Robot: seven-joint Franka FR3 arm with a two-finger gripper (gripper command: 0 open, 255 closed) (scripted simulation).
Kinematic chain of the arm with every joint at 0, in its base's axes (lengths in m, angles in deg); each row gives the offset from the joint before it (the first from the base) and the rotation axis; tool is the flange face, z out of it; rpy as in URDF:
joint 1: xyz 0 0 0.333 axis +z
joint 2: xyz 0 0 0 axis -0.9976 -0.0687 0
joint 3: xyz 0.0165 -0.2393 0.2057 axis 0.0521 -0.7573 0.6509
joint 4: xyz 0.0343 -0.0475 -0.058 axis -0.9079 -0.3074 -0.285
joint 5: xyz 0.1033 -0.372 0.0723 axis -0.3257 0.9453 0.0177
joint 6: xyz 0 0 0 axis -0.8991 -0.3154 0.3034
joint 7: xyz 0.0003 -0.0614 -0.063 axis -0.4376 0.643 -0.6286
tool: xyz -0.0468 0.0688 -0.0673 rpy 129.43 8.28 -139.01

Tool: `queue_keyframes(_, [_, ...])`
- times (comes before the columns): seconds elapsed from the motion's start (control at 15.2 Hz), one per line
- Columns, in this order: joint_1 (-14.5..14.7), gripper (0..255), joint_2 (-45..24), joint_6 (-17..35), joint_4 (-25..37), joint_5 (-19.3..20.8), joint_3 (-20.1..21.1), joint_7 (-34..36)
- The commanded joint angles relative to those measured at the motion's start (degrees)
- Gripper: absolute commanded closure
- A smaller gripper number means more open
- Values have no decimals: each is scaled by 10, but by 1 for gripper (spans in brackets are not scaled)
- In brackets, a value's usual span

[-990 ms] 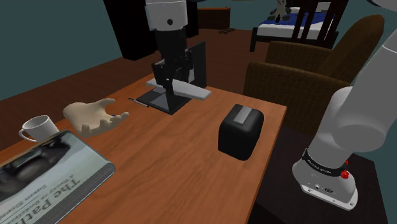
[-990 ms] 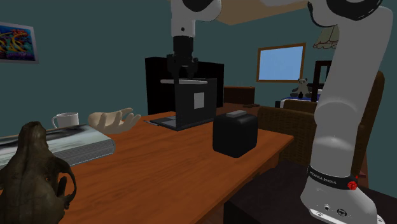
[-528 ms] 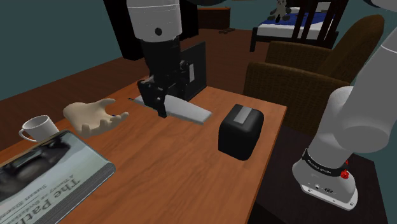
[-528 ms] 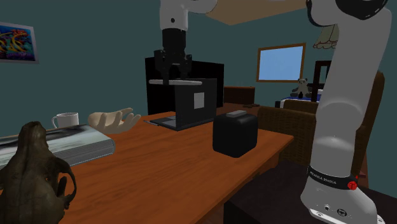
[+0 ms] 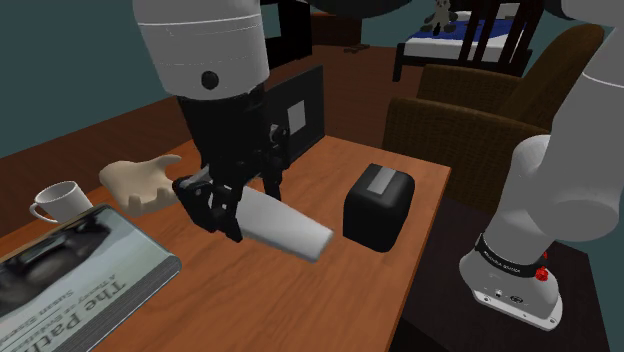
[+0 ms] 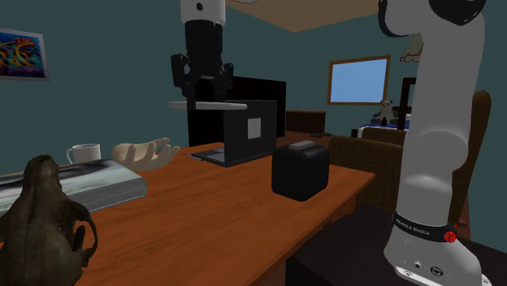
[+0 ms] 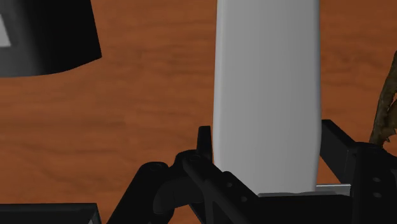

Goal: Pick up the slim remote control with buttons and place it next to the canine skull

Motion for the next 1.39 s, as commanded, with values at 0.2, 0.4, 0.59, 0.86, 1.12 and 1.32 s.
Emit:
queue_keyframes(0.2, [9,255,-11,30,-21,6,10,22])
queue_keyframes(0.4, [9,255,-9,53,-45,5,10,21])
queue_keyframes(0.59, [9,255,-9,76,-68,5,10,21])
queue_keyframes(0.86, [9,255,-11,107,-97,6,11,22])
queue_keyframes(1.12, [10,255,-16,137,-124,9,12,24])
queue_keyframes(1.32, [11,255,-21,159,-142,13,12,26])
